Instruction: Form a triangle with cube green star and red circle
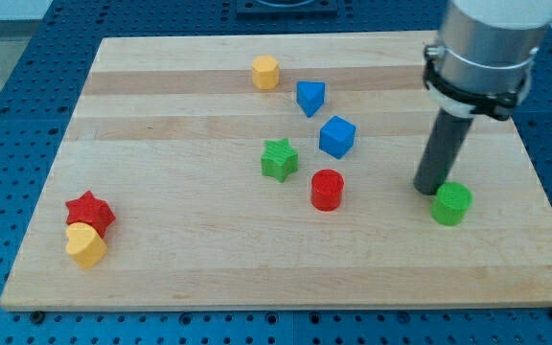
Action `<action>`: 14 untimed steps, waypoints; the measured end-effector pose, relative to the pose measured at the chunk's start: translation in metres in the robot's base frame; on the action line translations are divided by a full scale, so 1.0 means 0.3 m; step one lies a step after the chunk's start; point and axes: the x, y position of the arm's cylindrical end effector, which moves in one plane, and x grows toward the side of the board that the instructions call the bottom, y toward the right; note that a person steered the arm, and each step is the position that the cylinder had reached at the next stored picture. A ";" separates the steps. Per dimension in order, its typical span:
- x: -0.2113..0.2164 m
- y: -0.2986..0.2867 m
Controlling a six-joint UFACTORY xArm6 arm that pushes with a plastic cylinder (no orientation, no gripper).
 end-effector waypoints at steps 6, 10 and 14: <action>-0.119 -0.238; -0.056 -0.604; 0.049 -0.223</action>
